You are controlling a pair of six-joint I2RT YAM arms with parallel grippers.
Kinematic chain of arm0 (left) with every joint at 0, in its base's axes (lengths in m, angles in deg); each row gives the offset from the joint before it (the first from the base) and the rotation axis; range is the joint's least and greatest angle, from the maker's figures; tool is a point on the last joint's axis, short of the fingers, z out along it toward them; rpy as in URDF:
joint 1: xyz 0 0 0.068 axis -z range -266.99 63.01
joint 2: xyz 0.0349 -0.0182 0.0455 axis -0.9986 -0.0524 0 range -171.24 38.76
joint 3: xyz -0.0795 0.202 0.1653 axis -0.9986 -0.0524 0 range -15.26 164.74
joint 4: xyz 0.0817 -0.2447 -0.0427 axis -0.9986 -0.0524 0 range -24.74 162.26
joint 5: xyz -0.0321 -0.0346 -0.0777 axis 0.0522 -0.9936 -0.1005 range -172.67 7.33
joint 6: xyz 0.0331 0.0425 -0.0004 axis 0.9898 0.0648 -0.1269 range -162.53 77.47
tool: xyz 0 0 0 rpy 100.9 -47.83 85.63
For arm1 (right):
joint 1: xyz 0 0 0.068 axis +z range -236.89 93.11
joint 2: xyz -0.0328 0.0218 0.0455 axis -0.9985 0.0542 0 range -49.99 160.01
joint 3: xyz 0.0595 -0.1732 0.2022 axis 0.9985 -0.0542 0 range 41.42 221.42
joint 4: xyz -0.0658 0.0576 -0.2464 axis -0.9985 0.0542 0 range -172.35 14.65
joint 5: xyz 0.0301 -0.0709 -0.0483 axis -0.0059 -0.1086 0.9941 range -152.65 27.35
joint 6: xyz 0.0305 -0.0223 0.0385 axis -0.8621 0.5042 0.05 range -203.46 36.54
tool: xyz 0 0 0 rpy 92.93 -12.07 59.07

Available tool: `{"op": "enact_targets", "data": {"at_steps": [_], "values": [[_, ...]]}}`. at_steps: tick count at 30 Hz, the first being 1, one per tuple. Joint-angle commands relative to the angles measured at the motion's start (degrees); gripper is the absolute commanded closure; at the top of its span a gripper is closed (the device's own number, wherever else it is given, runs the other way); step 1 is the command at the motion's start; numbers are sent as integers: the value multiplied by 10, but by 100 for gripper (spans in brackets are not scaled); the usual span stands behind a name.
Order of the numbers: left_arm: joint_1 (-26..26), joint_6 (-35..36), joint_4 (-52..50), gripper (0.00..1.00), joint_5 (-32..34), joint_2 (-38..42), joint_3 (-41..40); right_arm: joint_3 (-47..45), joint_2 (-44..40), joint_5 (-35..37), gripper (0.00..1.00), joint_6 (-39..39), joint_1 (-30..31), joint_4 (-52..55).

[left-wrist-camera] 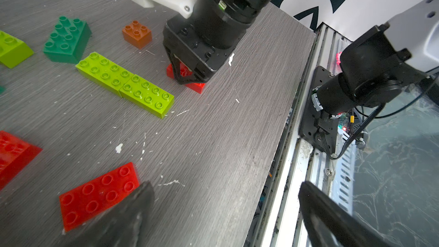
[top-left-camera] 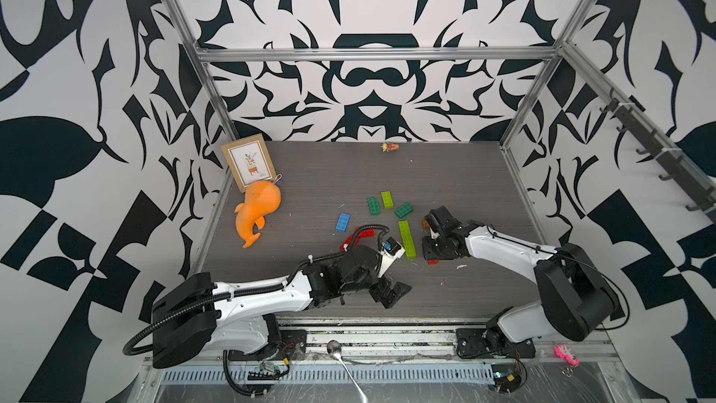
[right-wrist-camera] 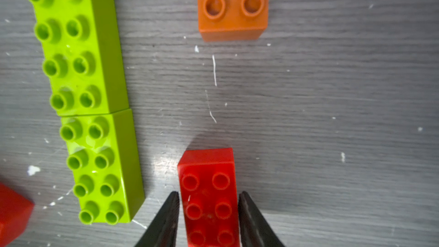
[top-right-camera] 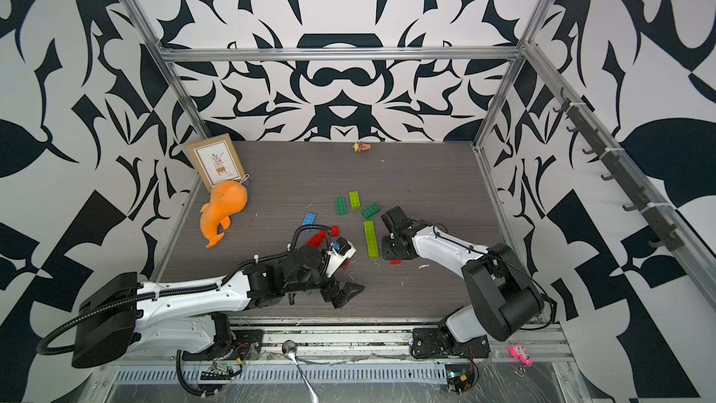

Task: Assemble a small pinwheel with lego
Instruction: Pick up the lego brick from the center of the board, then assemble the lego brick with the lego brick.

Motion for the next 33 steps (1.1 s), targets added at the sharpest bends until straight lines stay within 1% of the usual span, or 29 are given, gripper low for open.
{"op": "enact_targets", "data": {"at_steps": [1, 4, 8, 12, 15, 18, 19, 21, 26, 31, 33], "values": [[-1, 5, 12, 1, -8, 10, 4, 18, -1, 13, 61, 4, 1, 6], [0, 7, 11, 1, -9, 13, 1, 16, 0, 17, 65, 4, 2, 7], [0, 8, 9, 1, -6, 15, 0, 16, -3, 19, 74, 3, 2, 6], [0, 9, 5, 1, 6, 23, -2, 18, -21, 15, 79, 1, 7, 8], [-1, 10, 4, 1, 13, 39, -10, 31, -44, 12, 85, 1, 20, 22], [-2, 11, 6, 1, 23, 68, -26, 50, -64, 7, 88, 6, 36, 34], [-5, 12, 10, 1, 21, 80, -34, 58, -65, 0, 90, 9, 38, 39], [-15, 10, 13, 1, 11, 101, -46, 73, -61, -14, 100, 20, 40, 43], [-57, -13, 24, 1, -43, 140, -72, 113, -20, -27, 100, 46, 42, 47], [-81, -28, 34, 1, -70, 154, -83, 137, 22, -27, 100, 61, 42, 38], [-82, -29, 34, 1, -72, 156, -84, 144, 36, -21, 100, 63, 42, 34]]}}
